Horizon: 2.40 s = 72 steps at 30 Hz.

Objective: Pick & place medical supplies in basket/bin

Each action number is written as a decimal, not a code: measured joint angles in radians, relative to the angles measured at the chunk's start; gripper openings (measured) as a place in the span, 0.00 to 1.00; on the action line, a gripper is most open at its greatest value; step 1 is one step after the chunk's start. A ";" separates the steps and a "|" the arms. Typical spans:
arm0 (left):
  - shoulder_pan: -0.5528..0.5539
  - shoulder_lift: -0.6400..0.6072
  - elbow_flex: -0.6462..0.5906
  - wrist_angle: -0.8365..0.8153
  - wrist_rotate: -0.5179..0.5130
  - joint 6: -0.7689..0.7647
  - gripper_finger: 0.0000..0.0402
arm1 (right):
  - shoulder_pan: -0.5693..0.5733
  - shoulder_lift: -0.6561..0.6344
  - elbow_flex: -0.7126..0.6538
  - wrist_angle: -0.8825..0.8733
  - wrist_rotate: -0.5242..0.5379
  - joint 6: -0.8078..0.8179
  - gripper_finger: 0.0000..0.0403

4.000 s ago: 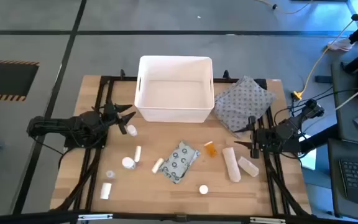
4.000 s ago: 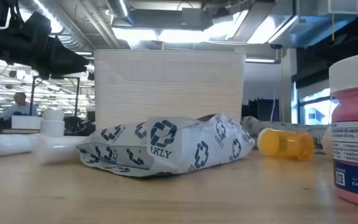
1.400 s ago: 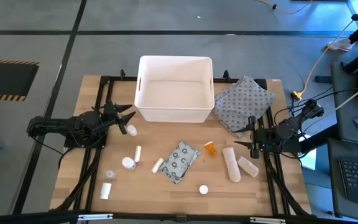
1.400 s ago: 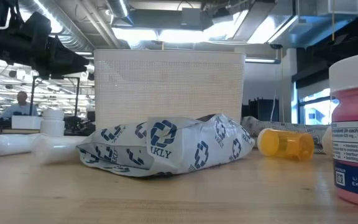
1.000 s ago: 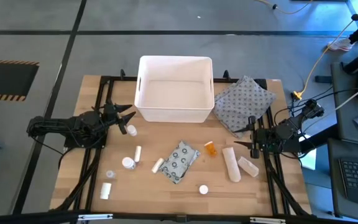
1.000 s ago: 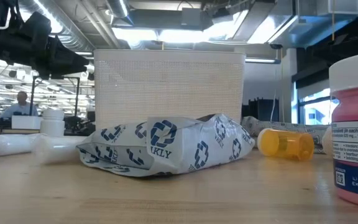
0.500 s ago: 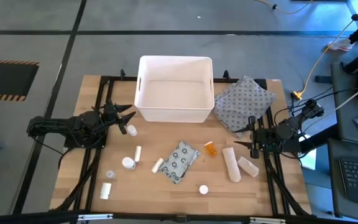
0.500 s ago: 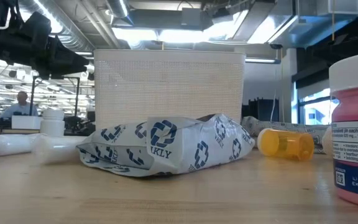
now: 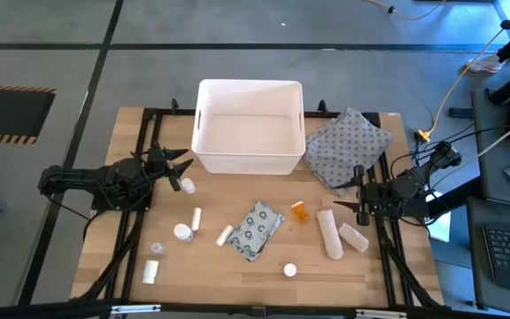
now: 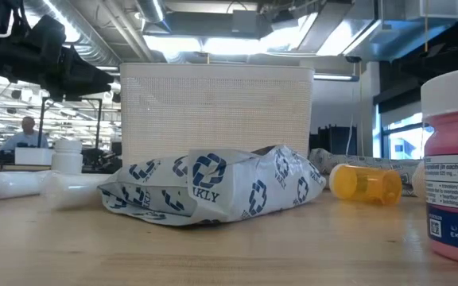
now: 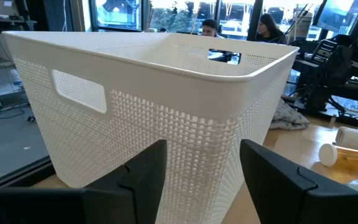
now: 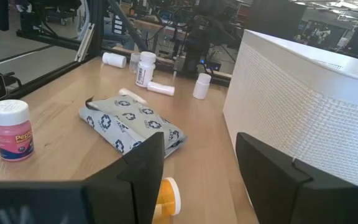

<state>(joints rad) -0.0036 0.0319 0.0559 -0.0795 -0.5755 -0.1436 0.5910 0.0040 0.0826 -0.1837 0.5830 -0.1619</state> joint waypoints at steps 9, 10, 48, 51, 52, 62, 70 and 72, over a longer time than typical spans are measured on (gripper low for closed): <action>0.000 0.000 0.000 0.000 0.000 0.000 0.49 | 0.000 0.000 0.000 0.014 0.000 0.148 0.50; 0.000 0.000 0.000 0.000 0.000 0.000 0.49 | 0.000 0.000 0.000 0.017 0.000 0.168 0.50; -0.001 0.000 0.000 0.000 0.127 -0.172 0.81 | 0.000 0.000 0.000 0.038 0.000 -0.001 0.50; -0.001 0.000 0.001 0.007 0.164 -0.176 0.81 | 0.000 0.000 0.000 0.038 0.000 0.000 0.50; -0.001 0.000 0.003 0.005 0.167 -0.176 0.80 | 0.000 0.000 0.000 0.038 0.000 0.000 0.50; -0.001 0.165 0.188 -0.220 0.175 -0.140 0.79 | 0.000 0.000 0.000 0.037 0.000 0.003 0.50; -0.001 0.481 0.447 -0.602 0.153 -0.388 0.79 | 0.000 0.000 0.000 0.037 0.000 0.002 0.50; -0.001 0.576 0.498 -0.635 0.177 -0.392 0.79 | 0.000 0.000 0.000 0.037 0.000 0.002 0.50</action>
<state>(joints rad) -0.0048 0.6074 0.5537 -0.7145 -0.3987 -0.5358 0.5907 0.0040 0.0830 -0.1463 0.5835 -0.1603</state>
